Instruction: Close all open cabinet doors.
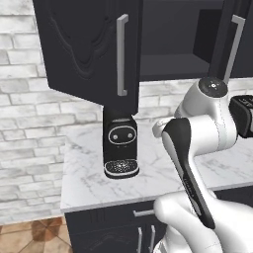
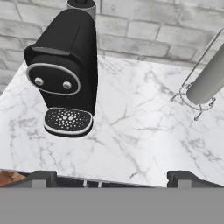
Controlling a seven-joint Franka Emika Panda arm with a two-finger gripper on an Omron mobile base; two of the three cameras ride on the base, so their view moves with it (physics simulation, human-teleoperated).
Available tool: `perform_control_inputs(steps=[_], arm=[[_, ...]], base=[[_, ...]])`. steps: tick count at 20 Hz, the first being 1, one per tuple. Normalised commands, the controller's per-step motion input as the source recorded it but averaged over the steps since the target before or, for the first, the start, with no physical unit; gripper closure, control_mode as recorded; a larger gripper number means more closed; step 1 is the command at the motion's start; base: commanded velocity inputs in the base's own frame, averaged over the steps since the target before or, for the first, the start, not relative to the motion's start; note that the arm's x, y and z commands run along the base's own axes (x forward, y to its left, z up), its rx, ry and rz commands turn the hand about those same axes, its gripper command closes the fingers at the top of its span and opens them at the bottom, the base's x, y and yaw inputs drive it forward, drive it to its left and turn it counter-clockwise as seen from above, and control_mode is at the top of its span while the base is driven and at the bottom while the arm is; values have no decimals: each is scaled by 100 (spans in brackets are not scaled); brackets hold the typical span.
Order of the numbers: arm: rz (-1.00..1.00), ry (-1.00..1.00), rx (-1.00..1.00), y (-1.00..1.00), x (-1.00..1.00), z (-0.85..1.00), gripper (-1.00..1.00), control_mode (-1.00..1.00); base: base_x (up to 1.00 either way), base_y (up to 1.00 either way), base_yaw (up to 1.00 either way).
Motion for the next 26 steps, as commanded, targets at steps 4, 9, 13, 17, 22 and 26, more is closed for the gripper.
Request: perform_control_inputs(steps=[4,9,13,17,22,26], arm=[[0,-1,0,0,-9,0,-100,-100],[1,0,0,-1,-35,-5,-100,-100],[-10,-2,0,-5,-39,1,-100,-100],[-10,0,7,-5,-29,13,-100,-100],[-2,0,25,-15,-25,26,-100,-100],[0,0,34,-21,-22,29,-100,-100]], base=[[0,0,0],[0,0,0],[0,0,0],[0,0,0],[0,0,0],[0,0,0]])
